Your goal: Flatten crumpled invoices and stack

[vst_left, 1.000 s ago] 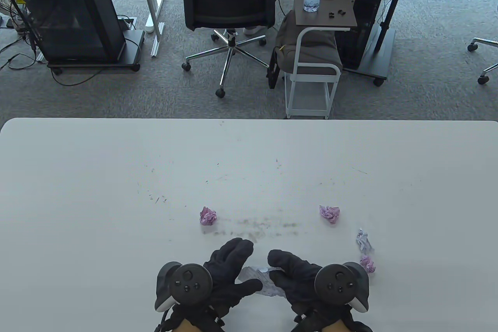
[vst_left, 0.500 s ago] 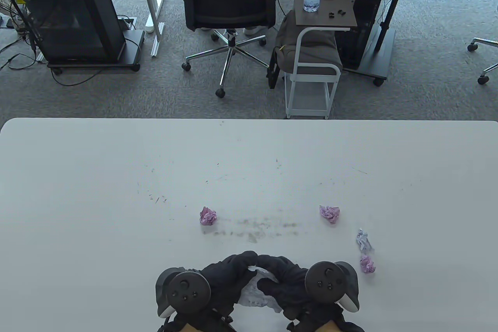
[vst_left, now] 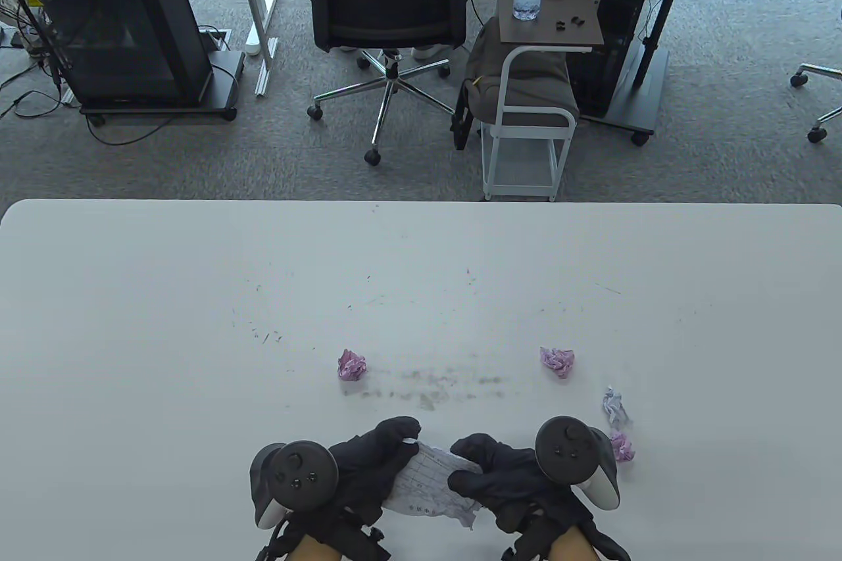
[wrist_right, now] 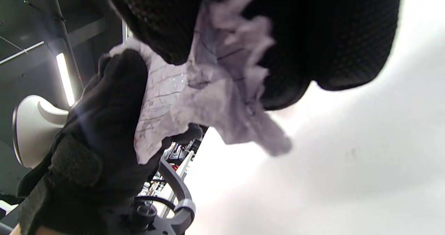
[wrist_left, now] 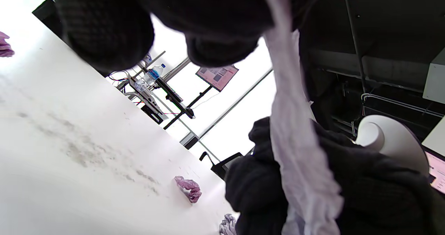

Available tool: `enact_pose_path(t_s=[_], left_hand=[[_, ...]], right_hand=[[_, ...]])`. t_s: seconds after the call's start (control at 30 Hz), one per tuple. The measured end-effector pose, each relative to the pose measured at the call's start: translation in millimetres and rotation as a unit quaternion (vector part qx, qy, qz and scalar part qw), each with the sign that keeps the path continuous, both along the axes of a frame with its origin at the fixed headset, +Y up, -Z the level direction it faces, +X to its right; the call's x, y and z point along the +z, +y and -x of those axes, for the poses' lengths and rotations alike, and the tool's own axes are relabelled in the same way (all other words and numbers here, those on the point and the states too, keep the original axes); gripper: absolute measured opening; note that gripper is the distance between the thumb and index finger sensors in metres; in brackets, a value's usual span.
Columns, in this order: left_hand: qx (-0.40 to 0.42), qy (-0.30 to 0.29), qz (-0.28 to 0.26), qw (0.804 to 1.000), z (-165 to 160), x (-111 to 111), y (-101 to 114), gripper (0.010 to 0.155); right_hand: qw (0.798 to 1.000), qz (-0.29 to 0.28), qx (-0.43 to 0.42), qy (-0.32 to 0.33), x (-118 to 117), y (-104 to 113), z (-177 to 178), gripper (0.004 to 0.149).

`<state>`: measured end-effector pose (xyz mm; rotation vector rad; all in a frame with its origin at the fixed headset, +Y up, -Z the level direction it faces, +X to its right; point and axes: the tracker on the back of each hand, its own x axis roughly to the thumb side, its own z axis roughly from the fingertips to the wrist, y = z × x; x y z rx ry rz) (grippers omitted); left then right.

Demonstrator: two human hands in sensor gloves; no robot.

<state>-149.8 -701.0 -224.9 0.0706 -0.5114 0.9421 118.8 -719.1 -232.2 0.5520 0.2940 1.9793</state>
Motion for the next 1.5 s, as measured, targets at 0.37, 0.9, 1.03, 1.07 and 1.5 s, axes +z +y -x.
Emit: enact_pose_path(t_s=[0.37,0.9,1.03,1.07,1.5], left_hand=[[0.003,0.048,0.074,0.996,11.4,-11.3,-27.5,0.042],[-0.048,0.056,0.127,0.989,11.8,-15.2,-47.5,0.042],[-0.138,0.033,0.143,0.979,3.3,-15.8,-54.9,0.042],[-0.18,0.027,0.145,0.973,-0.8,-16.0,-56.8,0.042],[-0.322,-0.109,0.118,0.933,-37.9,-7.0,-52.0,0.052]], right_hand=[[0.999,0.037,0.003,-0.024,-4.3,-9.8,-11.8,0.058],[0.995,-0.009,0.077,-0.058,-4.3,-9.8,-11.5,0.05],[0.971,-0.044,0.231,-0.04,-3.5,-18.0,-4.2,0.051],[0.965,-0.041,0.255,-0.035,-3.6,-21.9,-0.1,0.051],[0.923,-0.018,0.385,-0.02,-4.2,-43.6,22.6,0.049]])
